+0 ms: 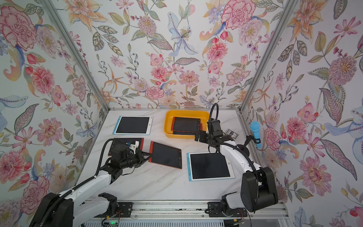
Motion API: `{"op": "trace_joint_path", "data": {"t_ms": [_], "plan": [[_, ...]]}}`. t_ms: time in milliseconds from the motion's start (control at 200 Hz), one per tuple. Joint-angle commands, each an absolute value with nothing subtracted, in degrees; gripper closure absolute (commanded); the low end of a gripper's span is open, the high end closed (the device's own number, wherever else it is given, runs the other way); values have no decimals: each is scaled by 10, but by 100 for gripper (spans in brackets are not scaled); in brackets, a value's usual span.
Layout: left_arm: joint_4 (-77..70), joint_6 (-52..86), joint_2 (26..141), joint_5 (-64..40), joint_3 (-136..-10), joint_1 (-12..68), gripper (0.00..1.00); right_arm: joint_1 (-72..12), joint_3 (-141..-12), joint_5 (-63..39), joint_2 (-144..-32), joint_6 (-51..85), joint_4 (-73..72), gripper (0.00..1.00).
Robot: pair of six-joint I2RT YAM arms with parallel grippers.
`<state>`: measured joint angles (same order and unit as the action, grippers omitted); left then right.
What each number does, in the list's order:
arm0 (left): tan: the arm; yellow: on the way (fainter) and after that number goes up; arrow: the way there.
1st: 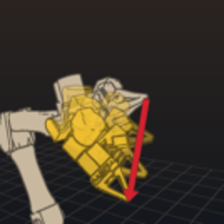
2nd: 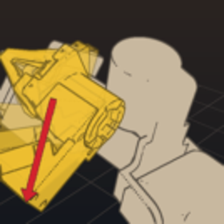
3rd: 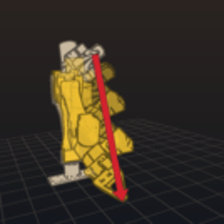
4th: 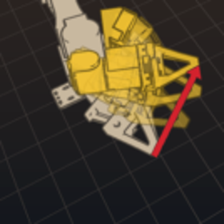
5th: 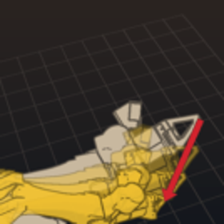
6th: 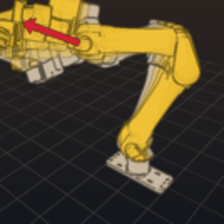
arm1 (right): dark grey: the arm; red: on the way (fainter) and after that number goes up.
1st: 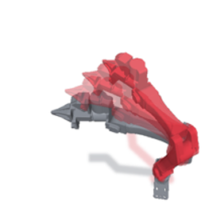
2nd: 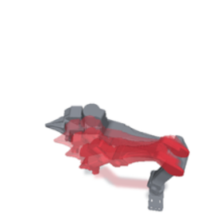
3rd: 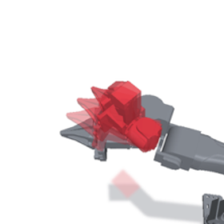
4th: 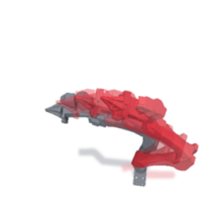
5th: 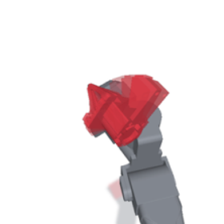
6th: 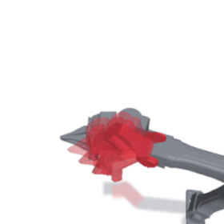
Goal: Take out the writing tablet from the storage box
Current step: Place the writing tablet at the center of the board.
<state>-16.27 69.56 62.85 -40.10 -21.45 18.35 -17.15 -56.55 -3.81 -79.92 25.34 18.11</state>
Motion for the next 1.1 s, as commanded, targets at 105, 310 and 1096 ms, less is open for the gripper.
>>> {"op": "trace_joint_path", "data": {"t_ms": [105, 310, 1096], "plan": [[-288, 702, 676, -414, -191, 159, 100, -177, -546, -24, -768, 275, 171, 0], [-333, 697, 720, -415, -182, 154, 100, -177, -533, -18, -750, 277, 171, 0], [-321, 657, 873, -408, -254, 137, 81, -164, -522, -20, -767, 266, 169, 0]]}}
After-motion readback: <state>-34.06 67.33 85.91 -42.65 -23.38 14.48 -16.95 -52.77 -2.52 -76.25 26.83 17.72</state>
